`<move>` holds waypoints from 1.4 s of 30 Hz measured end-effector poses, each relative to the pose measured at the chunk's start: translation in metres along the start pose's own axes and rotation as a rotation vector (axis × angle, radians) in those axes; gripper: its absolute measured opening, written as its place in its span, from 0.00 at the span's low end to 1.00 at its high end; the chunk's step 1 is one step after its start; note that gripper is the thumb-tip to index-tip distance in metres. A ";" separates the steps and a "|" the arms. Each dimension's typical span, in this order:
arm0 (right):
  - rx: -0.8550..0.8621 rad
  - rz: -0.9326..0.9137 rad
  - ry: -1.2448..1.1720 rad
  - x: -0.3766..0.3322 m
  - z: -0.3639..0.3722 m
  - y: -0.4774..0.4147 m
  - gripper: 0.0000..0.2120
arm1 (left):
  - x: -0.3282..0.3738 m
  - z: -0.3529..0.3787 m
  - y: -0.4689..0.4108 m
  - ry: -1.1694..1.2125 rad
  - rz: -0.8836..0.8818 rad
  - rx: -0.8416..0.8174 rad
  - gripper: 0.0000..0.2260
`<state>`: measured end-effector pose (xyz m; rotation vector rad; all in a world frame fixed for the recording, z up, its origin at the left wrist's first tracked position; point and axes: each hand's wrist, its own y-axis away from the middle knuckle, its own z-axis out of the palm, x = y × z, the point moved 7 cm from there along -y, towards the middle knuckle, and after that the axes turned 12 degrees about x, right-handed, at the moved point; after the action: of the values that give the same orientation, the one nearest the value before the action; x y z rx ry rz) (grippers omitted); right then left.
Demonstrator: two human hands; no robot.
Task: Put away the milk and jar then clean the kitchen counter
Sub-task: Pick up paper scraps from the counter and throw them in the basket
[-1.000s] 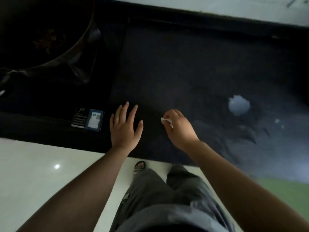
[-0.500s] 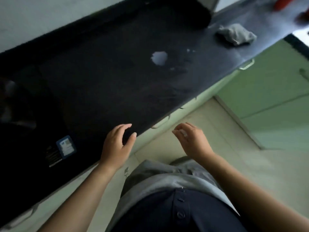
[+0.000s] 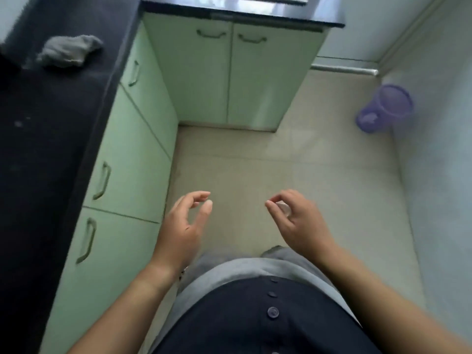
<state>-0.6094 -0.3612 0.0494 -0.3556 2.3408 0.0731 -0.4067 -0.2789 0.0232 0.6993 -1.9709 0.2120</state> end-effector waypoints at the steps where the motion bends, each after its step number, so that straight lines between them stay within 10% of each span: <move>1: 0.029 0.044 0.001 0.022 -0.022 0.002 0.06 | 0.017 0.027 -0.003 -0.010 0.039 -0.043 0.08; 17: 0.566 0.627 0.026 0.294 -0.269 0.076 0.07 | 0.231 0.403 0.047 -0.165 0.531 -0.770 0.18; 42: 0.547 0.653 0.014 0.528 -0.482 -0.317 0.08 | 0.462 0.739 -0.242 -0.252 0.508 -0.761 0.11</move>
<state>-1.2085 -0.8647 0.0421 0.6767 2.2832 -0.2524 -0.9893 -0.9710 0.0223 -0.2838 -2.2152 -0.3350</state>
